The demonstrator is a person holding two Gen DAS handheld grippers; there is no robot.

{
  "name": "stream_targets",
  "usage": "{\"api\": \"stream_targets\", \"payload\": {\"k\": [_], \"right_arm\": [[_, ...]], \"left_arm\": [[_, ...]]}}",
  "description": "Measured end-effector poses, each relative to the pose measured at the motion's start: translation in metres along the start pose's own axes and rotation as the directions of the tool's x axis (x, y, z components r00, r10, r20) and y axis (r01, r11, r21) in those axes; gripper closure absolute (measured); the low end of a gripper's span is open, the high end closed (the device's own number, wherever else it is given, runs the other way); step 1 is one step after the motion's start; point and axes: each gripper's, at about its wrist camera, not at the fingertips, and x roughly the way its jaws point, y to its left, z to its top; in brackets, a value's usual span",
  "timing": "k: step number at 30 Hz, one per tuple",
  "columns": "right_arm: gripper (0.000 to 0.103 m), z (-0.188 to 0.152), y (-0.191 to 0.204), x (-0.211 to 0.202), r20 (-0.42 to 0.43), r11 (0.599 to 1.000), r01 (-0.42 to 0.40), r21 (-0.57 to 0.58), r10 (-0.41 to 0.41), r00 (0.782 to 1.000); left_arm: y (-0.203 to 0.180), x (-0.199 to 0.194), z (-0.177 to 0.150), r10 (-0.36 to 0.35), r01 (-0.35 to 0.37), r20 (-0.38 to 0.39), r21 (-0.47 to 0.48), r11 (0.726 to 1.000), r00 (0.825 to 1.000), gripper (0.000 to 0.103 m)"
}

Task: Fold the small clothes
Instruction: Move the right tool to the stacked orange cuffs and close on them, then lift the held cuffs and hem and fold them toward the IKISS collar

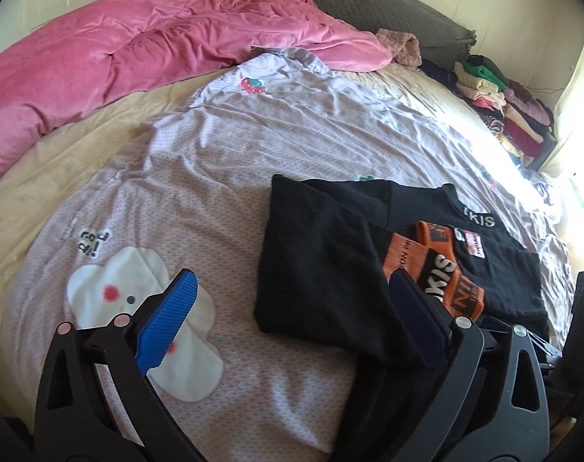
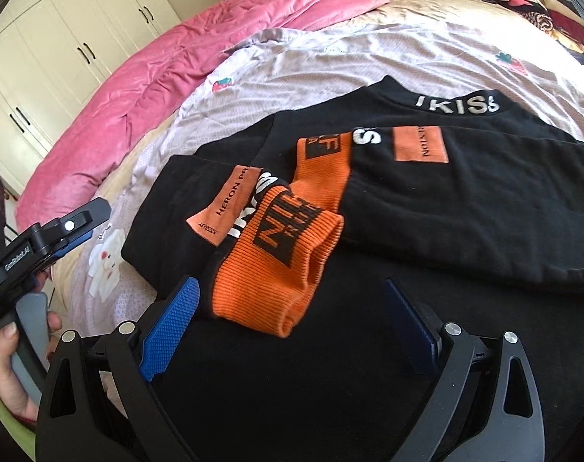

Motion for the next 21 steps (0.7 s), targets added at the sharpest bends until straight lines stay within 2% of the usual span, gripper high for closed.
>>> {"api": "stream_targets", "payload": {"k": [2, 4, 7, 8, 10, 11, 13, 21], "right_arm": [[0.011, 0.001, 0.003, 0.006, -0.001, 1.000, 0.003, -0.010, -0.003, 1.000], [0.020, 0.002, 0.004, 0.014, -0.010, 1.000, 0.000, -0.009, -0.001, 1.000], [0.042, 0.005, 0.005, 0.022, -0.017, 1.000, -0.028, -0.002, 0.028, 0.999], [0.052, 0.006, 0.007, 0.023, -0.017, 0.999, -0.039, -0.007, 0.039, 0.999], [0.068, 0.008, 0.012, 0.022, 0.002, 0.999, -0.034, -0.038, 0.034, 0.999], [0.084, 0.008, 0.013, 0.021, 0.014, 0.998, -0.023, -0.053, 0.023, 1.000], [0.087, 0.009, 0.012, 0.016, 0.036, 0.998, -0.030, -0.058, 0.033, 0.999], [0.090, 0.019, 0.008, -0.016, 0.133, 0.996, -0.022, -0.083, 0.032, 0.991]], "left_arm": [[0.003, 0.000, 0.000, 0.019, -0.020, 0.003, 0.003, 1.000, 1.000, 0.009], [0.003, 0.001, 0.000, 0.049, -0.049, 0.005, 0.018, 0.999, 0.999, 0.009], [0.001, 0.003, 0.000, 0.099, -0.099, 0.007, 0.055, 0.994, 0.995, 0.009], [0.000, 0.004, -0.001, 0.110, -0.110, 0.000, 0.064, 0.992, 0.994, 0.009], [-0.001, 0.006, -0.001, 0.110, -0.109, -0.011, 0.069, 0.992, 0.994, 0.009], [-0.001, 0.006, -0.002, 0.102, -0.101, -0.015, 0.066, 0.993, 0.995, 0.009], [0.000, 0.006, -0.002, 0.082, -0.081, -0.020, 0.050, 0.995, 0.996, 0.009], [-0.003, 0.000, -0.002, 0.044, -0.043, -0.014, 0.027, 0.999, 0.999, 0.009]]}}
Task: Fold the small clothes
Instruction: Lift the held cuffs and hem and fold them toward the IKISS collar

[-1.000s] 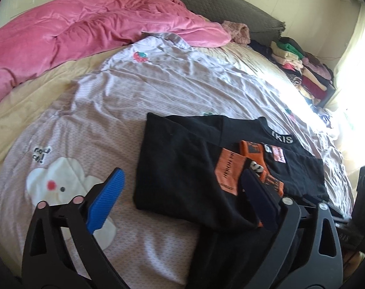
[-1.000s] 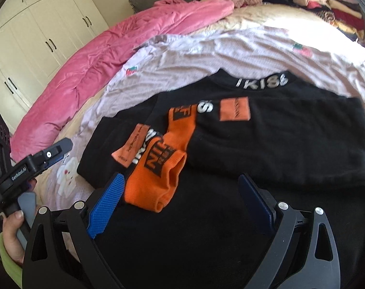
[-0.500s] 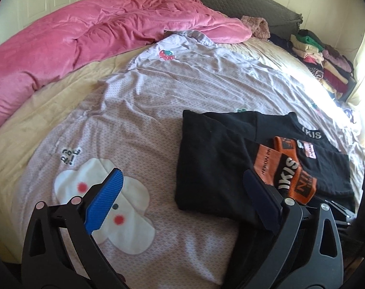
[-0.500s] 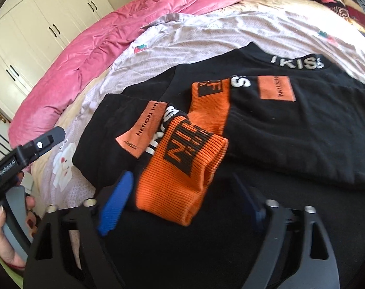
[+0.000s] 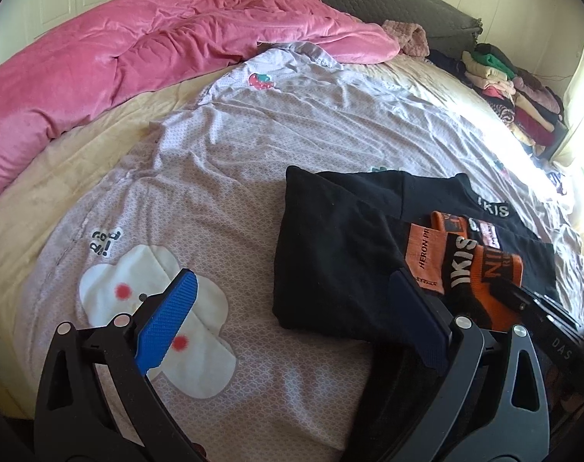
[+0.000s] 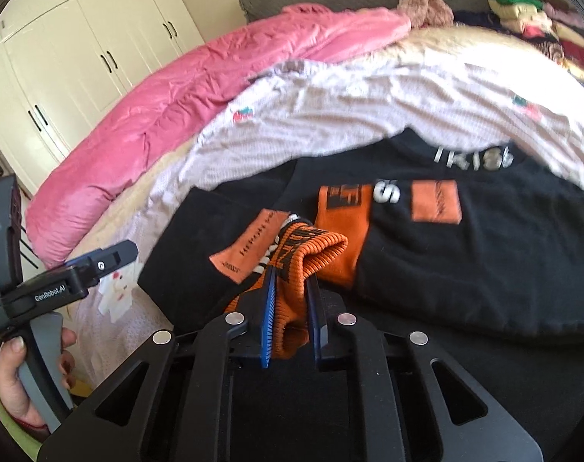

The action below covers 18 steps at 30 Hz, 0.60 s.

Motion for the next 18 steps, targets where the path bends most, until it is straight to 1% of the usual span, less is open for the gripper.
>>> {"api": "stream_targets", "payload": {"k": [3, 6, 10, 12, 18], "right_arm": [[0.091, 0.008, -0.004, -0.011, 0.031, 1.000, -0.003, -0.006, 0.004, 1.000], [0.092, 0.017, -0.013, -0.027, 0.079, 1.000, 0.010, -0.009, -0.010, 0.997], [0.092, 0.026, -0.029, -0.047, 0.138, 0.998, 0.055, 0.002, -0.055, 0.989], [0.093, 0.030, -0.040, -0.056, 0.161, 0.997, 0.075, 0.018, -0.077, 0.984], [0.094, 0.033, -0.077, -0.078, 0.209, 0.992, 0.101, 0.080, -0.116, 0.971]], "left_arm": [[-0.001, -0.001, 0.000, 0.000, 0.000, 0.000, -0.001, 1.000, 1.000, 0.009], [-0.004, -0.003, 0.000, -0.012, 0.012, 0.004, -0.003, 1.000, 1.000, 0.009], [-0.011, -0.003, -0.001, -0.029, 0.029, -0.001, -0.001, 1.000, 1.000, 0.009], [-0.014, -0.003, -0.001, -0.035, 0.035, -0.004, 0.003, 0.999, 0.999, 0.009], [-0.023, 0.002, 0.000, -0.077, 0.077, -0.020, -0.011, 0.997, 0.997, 0.009]]}}
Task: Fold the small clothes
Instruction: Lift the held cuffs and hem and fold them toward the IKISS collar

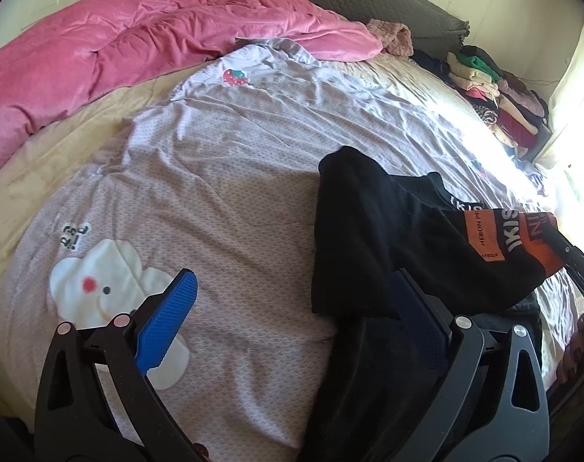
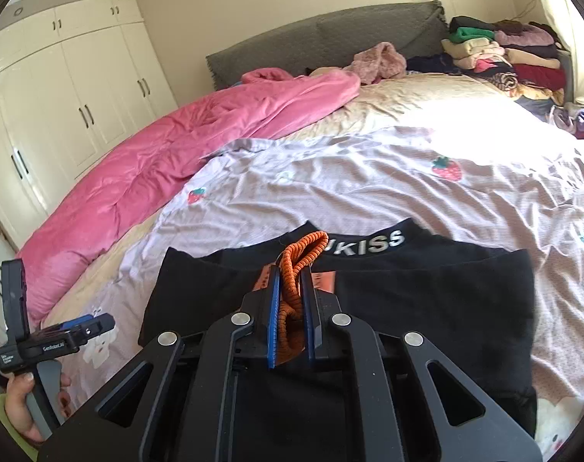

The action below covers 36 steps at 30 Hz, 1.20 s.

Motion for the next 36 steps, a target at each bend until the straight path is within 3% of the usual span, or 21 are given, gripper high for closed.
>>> {"api": "stream_targets", "payload": {"k": [9, 19, 26, 34, 36], "right_arm": [[0.095, 0.004, -0.039, -0.015, 0.054, 0.999, 0.009, 0.036, -0.011, 0.998], [0.095, 0.001, -0.072, -0.025, 0.080, 0.995, 0.055, 0.083, -0.061, 0.995], [0.096, 0.000, -0.078, -0.030, 0.095, 0.993, 0.075, 0.091, -0.084, 0.992], [0.096, 0.003, -0.090, -0.038, 0.110, 0.987, 0.133, 0.096, -0.143, 0.984], [0.096, 0.001, -0.093, -0.037, 0.106, 0.985, 0.139, 0.103, -0.150, 0.983]], "left_arm": [[-0.028, 0.015, 0.004, -0.011, 0.012, -0.024, 0.047, 0.999, 1.000, 0.009], [-0.070, 0.029, 0.013, -0.098, 0.100, -0.020, 0.137, 0.986, 0.995, 0.010], [-0.095, 0.041, 0.019, -0.149, 0.157, -0.053, 0.183, 0.971, 0.987, 0.024], [-0.099, 0.053, 0.026, -0.185, 0.195, -0.073, 0.174, 0.965, 0.980, 0.027], [-0.096, 0.056, 0.028, -0.188, 0.199, -0.079, 0.165, 0.966, 0.979, 0.032]]}}
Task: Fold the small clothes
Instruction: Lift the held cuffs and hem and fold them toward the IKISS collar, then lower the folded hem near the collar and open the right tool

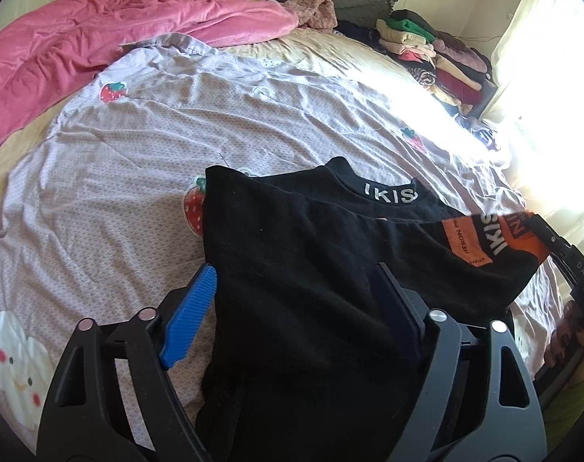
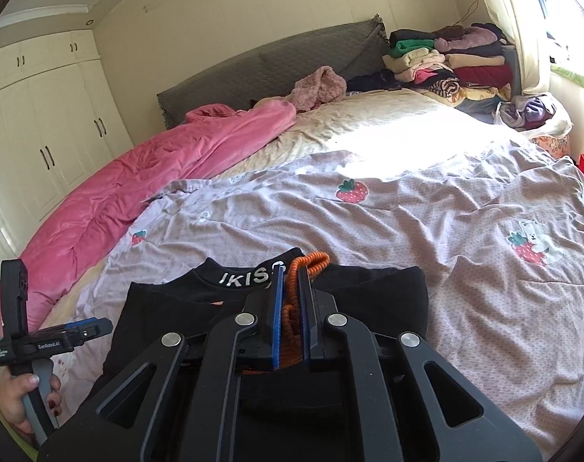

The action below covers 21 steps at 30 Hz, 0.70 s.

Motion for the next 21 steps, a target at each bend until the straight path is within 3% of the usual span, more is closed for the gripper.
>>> {"api": "stream_targets", "payload": {"k": [7, 12, 16, 19, 21], "right_arm": [[0.097, -0.004, -0.010, 0.002, -0.008, 1.000, 0.022, 0.012, -0.022, 1.000], [0.096, -0.009, -0.021, 0.005, -0.040, 0.998, 0.051, 0.033, -0.050, 0.998], [0.094, -0.012, -0.032, 0.003, -0.064, 0.994, 0.089, 0.065, -0.085, 0.994], [0.076, -0.014, -0.042, -0.001, -0.075, 0.992, 0.101, 0.079, -0.095, 0.993], [0.073, -0.018, -0.045, 0.002, -0.101, 0.992, 0.097, 0.086, -0.088, 0.991]], "left_arm": [[0.005, -0.001, 0.002, -0.016, 0.016, 0.004, -0.015, 1.000, 1.000, 0.045], [-0.013, 0.014, -0.001, -0.047, 0.048, -0.022, 0.033, 0.998, 0.999, 0.046], [-0.012, 0.036, -0.011, -0.031, 0.035, -0.096, 0.039, 0.999, 0.995, 0.046], [-0.008, 0.042, -0.018, -0.018, 0.023, -0.112, 0.045, 0.999, 0.994, 0.046], [-0.007, 0.043, -0.020, -0.018, 0.023, -0.109, 0.047, 0.999, 0.994, 0.046]]}}
